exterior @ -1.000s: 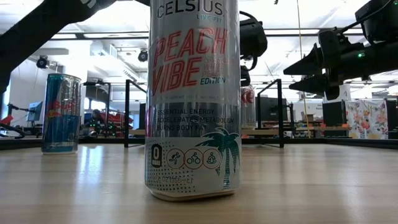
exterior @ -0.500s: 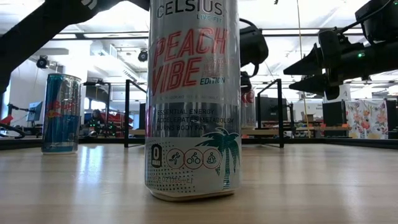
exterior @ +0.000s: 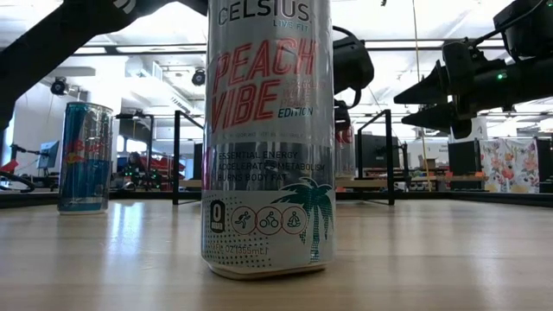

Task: Place canned beverage on shelf
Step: Put the red soda can on the shelf aligned with the other red soda can, then put the white and pink soda can on the shelf aligned with the other white and pink soda can

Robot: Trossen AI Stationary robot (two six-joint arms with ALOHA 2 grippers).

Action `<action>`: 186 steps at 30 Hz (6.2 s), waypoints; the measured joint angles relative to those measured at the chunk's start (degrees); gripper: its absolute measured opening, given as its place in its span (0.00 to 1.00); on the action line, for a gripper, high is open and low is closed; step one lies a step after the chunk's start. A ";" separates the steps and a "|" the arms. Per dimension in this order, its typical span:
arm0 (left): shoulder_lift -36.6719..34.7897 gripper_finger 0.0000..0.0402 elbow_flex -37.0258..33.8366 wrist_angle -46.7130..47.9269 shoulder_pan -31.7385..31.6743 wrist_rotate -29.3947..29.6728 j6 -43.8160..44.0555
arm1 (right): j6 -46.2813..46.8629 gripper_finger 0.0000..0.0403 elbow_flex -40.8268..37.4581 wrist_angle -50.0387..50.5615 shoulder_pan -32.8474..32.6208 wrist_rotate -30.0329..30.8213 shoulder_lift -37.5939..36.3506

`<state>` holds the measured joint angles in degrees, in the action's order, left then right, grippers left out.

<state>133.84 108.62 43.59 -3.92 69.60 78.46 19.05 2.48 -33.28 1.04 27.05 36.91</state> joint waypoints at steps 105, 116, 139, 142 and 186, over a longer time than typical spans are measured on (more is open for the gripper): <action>-2.36 0.76 25.51 33.89 30.71 -70.81 21.75 | 0.00 0.81 0.00 0.02 0.02 0.00 0.00; -2.36 0.74 26.26 32.87 30.83 -74.20 24.02 | 0.00 0.81 0.00 0.02 0.00 -0.02 0.00; -2.69 0.74 25.49 29.97 31.30 -77.83 24.28 | -0.01 0.81 0.00 0.02 0.02 0.00 0.00; -2.67 0.74 24.79 29.74 31.39 -77.82 24.30 | 0.00 0.81 0.00 0.02 0.02 0.00 0.00; -2.61 0.62 23.81 39.30 27.23 -67.61 23.70 | 0.00 0.81 0.00 0.02 0.02 0.00 0.00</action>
<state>131.23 132.42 82.90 23.31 1.99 102.16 19.05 2.48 -33.26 1.06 27.04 36.91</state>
